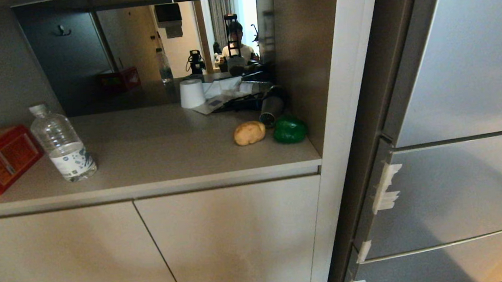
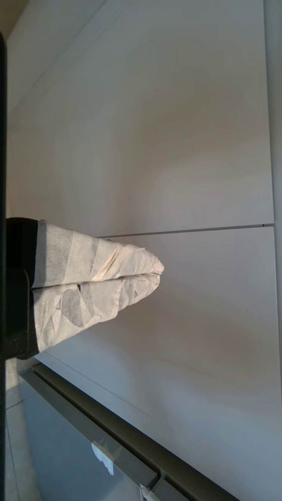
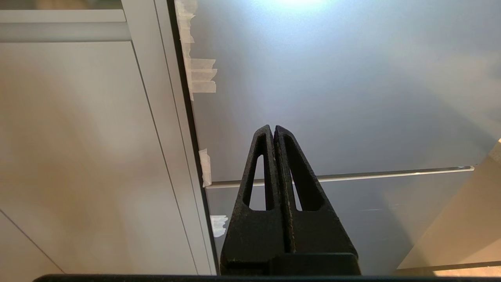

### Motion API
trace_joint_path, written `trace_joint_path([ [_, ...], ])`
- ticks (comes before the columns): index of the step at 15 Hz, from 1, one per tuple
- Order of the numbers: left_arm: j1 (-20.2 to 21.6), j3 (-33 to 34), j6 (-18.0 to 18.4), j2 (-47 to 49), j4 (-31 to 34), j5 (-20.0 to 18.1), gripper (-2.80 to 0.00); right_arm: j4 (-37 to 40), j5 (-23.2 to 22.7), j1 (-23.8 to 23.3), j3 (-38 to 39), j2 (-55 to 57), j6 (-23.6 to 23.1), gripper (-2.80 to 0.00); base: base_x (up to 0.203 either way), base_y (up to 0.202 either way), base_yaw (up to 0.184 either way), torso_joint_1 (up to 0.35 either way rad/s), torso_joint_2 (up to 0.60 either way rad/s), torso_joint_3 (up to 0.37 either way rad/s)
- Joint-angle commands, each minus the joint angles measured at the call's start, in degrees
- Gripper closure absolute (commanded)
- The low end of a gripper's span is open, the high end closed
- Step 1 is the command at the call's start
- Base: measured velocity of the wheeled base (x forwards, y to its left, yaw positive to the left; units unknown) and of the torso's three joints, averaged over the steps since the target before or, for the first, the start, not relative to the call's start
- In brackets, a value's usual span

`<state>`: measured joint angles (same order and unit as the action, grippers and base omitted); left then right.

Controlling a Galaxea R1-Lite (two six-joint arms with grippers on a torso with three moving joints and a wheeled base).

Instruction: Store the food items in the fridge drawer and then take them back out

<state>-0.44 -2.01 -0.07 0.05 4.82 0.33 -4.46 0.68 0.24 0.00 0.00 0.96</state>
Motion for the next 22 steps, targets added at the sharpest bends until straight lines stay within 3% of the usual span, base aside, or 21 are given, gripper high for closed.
trace_joint_path([
  [1,-0.1,0.0,0.0,0.0,0.0,0.0,0.0,-0.1,0.0,0.0,1.8,-0.1,0.0,0.0,0.0,0.0,0.0,0.0,0.0,0.0],
  [8,-0.1,0.0,0.0,0.0,0.0,0.0,0.0,-0.1,-0.1,0.0,1.8,-0.1,0.0,0.0,-0.001,0.0,-0.013,0.001,0.0,0.0],
  [22,0.0,0.0,0.0,0.0,0.1,0.0,0.0,0.0,0.0,0.0,1.8,-0.1,0.1,0.0,-0.001,0.007,-0.152,0.002,0.0,0.003],
])
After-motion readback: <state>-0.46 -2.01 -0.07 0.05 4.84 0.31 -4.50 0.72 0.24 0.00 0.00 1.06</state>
